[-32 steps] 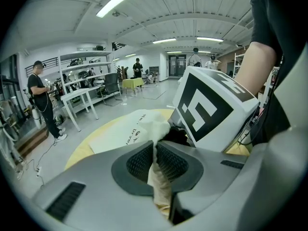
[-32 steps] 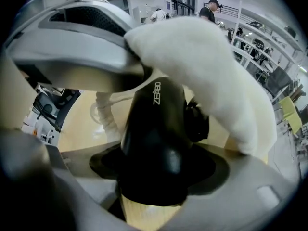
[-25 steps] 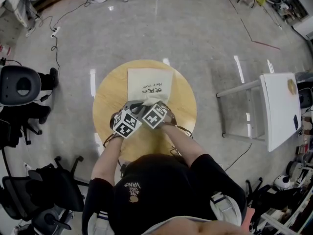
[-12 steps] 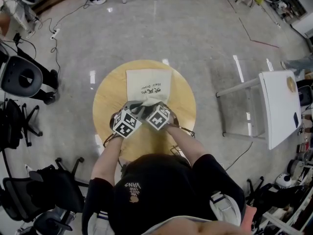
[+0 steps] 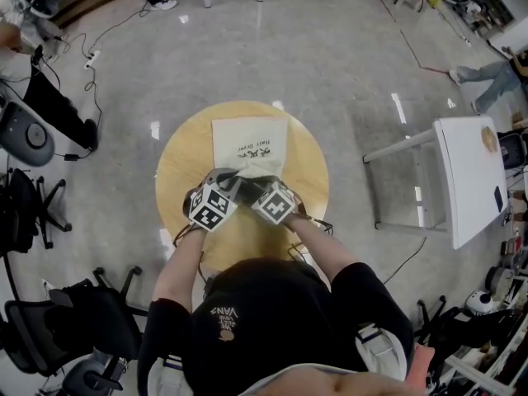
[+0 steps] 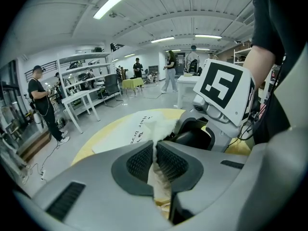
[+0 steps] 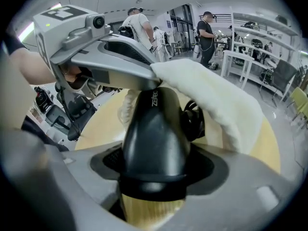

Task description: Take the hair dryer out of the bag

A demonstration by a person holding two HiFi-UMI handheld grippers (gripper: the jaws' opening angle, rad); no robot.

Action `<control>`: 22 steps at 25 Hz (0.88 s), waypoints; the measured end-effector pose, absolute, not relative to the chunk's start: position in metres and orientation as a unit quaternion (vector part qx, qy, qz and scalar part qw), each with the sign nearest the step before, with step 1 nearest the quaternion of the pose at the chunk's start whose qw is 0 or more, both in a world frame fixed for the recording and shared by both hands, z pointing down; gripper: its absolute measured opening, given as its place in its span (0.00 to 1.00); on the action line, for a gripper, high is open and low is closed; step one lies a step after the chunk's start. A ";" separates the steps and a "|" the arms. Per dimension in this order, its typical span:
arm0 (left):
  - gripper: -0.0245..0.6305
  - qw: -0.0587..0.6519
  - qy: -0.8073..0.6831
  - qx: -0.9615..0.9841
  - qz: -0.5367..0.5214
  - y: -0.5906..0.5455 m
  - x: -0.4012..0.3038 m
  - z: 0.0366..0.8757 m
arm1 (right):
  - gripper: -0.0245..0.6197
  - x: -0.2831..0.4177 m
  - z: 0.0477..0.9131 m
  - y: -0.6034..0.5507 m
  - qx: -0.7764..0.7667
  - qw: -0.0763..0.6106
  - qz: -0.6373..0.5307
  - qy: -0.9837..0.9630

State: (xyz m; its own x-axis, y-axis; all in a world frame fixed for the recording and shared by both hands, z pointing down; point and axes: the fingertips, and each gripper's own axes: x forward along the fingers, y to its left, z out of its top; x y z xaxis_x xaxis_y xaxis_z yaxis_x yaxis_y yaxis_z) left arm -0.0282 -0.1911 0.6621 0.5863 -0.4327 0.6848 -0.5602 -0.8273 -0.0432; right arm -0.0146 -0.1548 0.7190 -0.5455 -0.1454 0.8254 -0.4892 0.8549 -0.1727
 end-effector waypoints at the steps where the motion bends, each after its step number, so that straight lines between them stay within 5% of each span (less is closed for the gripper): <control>1: 0.08 0.087 -0.282 0.885 0.359 -0.191 -0.028 0.662 | 0.59 -0.014 0.718 -0.153 0.182 0.437 0.197 -0.859; 22: 0.08 0.093 -0.267 0.888 0.363 -0.185 -0.039 0.659 | 0.58 -0.019 0.669 -0.104 0.178 0.331 0.257 -0.891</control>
State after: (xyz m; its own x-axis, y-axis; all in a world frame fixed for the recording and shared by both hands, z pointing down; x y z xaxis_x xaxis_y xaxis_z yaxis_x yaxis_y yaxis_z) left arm -0.0389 -0.1850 0.6587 0.5939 -0.4065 0.6943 -0.5411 -0.8404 -0.0292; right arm -0.0193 -0.1044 0.6687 -0.7182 -0.1465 0.6803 -0.4863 0.8049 -0.3400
